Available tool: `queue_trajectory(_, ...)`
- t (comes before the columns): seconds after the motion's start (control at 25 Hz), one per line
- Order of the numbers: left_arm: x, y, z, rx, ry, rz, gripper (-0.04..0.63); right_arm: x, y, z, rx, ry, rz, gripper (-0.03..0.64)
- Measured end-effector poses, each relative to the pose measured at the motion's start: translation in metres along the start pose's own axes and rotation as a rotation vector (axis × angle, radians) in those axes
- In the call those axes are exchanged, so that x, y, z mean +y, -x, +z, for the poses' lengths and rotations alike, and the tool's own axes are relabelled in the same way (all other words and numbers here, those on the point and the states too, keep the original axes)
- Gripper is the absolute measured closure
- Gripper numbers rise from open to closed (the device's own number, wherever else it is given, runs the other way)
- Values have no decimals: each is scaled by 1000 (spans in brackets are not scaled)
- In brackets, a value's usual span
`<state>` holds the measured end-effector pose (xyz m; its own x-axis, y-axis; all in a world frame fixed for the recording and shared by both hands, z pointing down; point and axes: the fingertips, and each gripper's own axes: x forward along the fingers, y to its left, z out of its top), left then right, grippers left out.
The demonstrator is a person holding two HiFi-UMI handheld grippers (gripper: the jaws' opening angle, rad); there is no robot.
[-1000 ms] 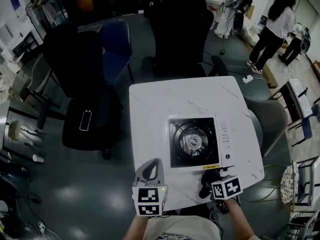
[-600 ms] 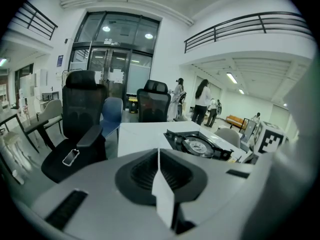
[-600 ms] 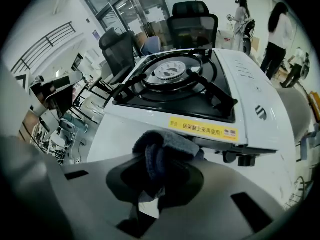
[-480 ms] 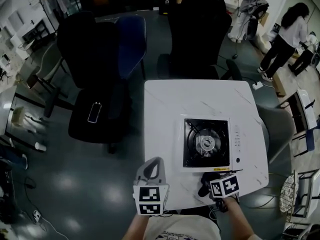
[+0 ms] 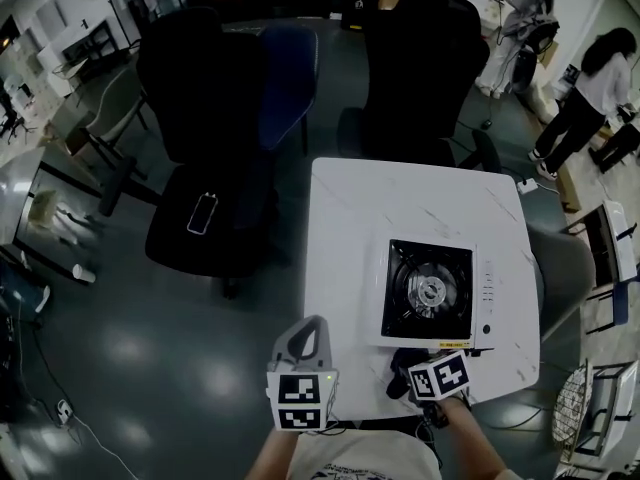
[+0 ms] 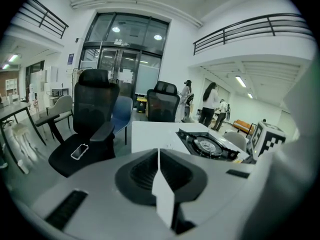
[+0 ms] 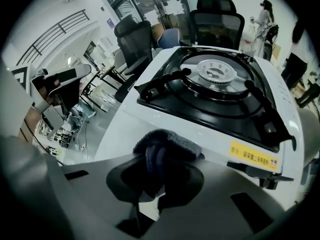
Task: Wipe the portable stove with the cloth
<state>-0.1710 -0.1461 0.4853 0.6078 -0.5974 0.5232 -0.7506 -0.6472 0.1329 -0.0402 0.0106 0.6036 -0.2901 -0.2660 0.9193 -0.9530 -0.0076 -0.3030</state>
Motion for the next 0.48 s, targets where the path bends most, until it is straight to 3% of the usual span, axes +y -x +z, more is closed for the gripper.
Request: queue_trajectory(0.48,30,15,-8,-17,51,58,574,55,-19,26,32,120,83,569)
